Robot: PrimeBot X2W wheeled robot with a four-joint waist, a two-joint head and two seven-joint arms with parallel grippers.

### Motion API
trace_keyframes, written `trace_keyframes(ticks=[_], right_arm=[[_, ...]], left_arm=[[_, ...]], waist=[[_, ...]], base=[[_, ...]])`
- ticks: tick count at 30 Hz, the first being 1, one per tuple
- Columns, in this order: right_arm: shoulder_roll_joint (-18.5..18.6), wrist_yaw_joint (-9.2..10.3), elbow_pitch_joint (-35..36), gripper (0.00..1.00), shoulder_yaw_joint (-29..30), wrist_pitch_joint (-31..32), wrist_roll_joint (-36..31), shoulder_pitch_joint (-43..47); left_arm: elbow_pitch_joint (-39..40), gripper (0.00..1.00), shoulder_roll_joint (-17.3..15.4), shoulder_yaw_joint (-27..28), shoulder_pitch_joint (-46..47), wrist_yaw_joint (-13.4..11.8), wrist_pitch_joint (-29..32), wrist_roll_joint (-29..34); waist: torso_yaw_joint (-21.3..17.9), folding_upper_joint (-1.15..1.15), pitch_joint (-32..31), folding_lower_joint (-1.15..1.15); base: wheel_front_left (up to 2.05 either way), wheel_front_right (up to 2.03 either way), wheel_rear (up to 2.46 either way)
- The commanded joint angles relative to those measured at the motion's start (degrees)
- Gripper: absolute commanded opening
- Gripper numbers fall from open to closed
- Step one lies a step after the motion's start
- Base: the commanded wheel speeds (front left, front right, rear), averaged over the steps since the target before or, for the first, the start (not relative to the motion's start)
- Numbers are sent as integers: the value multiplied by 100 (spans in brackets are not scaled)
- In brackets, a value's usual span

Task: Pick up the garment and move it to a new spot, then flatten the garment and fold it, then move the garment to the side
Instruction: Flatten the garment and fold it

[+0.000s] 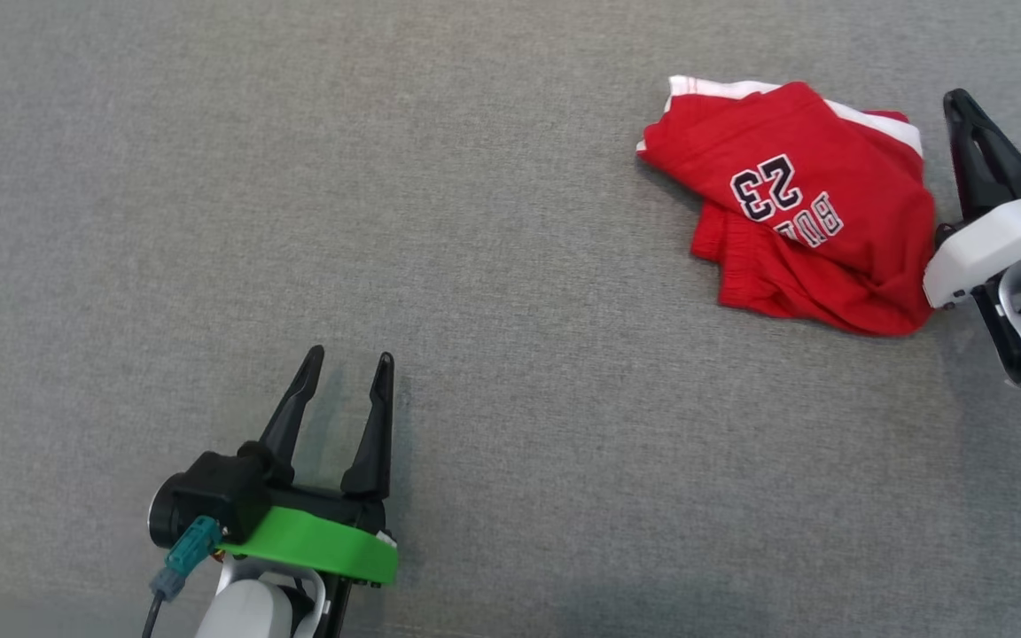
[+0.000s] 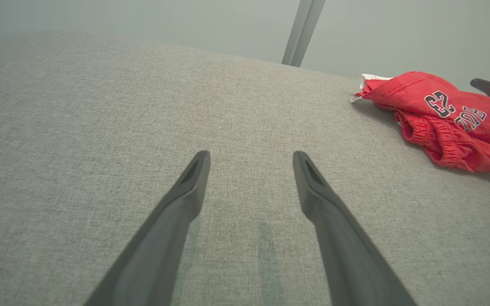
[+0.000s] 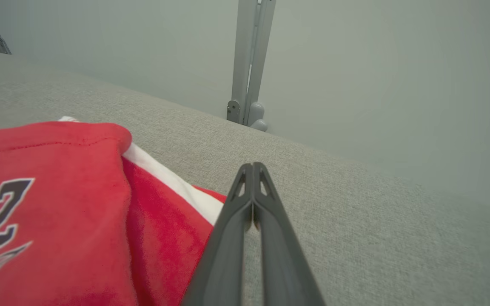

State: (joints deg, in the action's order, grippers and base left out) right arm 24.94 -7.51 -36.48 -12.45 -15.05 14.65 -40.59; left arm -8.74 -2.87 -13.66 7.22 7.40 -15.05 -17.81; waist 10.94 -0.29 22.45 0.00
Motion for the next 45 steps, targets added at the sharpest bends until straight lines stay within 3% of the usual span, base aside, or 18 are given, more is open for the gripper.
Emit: trace_keyframes(ticks=[1,10,19,45], right_arm=[[52,4,-33,0,-98,-14,88,-132],[372,4,-169,0,-1179,-14,620,-447],[602,4,521,0,-1870,-13,949,-98],[532,4,1244,0,-3174,-14,1280,476]], left_arm=[[7,100,-6,30,90,16,-14,17],[-84,100,-5,105,126,16,-14,20],[-227,100,-6,137,93,-51,-14,65],[-271,100,-6,126,-135,-97,-14,-106]], waist=[[349,29,325,0],[420,29,337,0],[231,29,216,0],[156,29,-239,0]], base=[[0,0,0],[0,0,0],[0,0,0],[0,0,0]])
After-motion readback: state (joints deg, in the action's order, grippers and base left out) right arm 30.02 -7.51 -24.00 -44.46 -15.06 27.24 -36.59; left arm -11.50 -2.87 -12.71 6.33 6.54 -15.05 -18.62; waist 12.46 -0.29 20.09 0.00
